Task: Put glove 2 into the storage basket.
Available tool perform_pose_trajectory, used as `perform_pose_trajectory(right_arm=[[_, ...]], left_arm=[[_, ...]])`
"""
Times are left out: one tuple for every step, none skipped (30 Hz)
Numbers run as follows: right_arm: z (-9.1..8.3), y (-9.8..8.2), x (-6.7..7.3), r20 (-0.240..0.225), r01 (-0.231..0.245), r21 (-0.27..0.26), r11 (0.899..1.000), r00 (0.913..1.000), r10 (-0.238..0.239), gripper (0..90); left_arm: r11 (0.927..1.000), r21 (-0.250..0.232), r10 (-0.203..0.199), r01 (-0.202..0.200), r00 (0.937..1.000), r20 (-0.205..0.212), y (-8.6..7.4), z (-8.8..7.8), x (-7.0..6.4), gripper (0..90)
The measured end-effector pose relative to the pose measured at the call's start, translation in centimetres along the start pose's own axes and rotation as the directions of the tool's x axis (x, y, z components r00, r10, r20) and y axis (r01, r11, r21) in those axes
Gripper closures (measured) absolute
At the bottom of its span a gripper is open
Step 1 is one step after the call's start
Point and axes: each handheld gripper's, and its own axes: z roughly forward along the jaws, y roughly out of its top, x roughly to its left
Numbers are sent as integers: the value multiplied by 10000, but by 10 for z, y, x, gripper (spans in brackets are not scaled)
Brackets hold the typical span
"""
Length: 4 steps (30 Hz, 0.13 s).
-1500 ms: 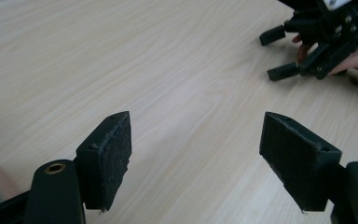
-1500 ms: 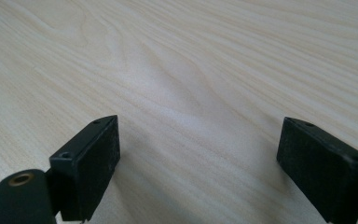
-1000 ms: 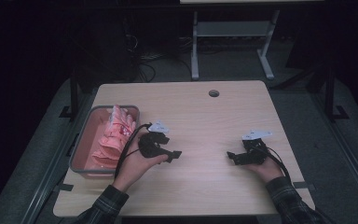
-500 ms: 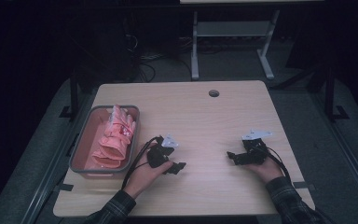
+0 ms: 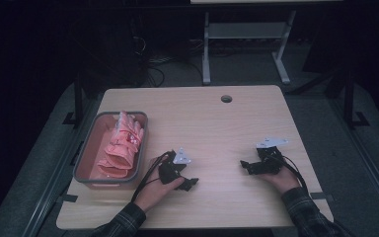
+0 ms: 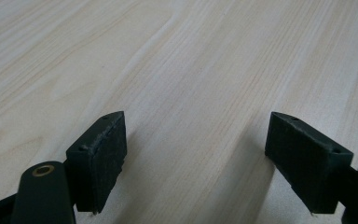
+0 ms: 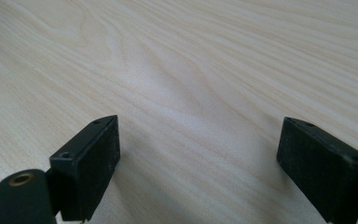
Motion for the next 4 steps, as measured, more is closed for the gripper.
perform_pose_trajectory(right_arm=[[0, 0, 0, -4, -13, 5, 10000, 10000, 13, 125], [0, 0, 0, -7, -10, 4, 10000, 10000, 10, 126], [0, 0, 0, -7, -13, 4, 10000, 10000, 13, 126], [0, 0, 0, -8, -15, 5, 10000, 10000, 15, 126]], left_arm=[[10000, -16, 0, 0, 10000, 15, 0, 0, 0, 200], [10000, -35, 4, -4, 10000, 24, 0, 0, 0, 198], [10000, -69, 10, -10, 10000, 55, -1, 1, 0, 195], [9999, -114, 25, -24, 10000, 68, -1, 1, 0, 186]])
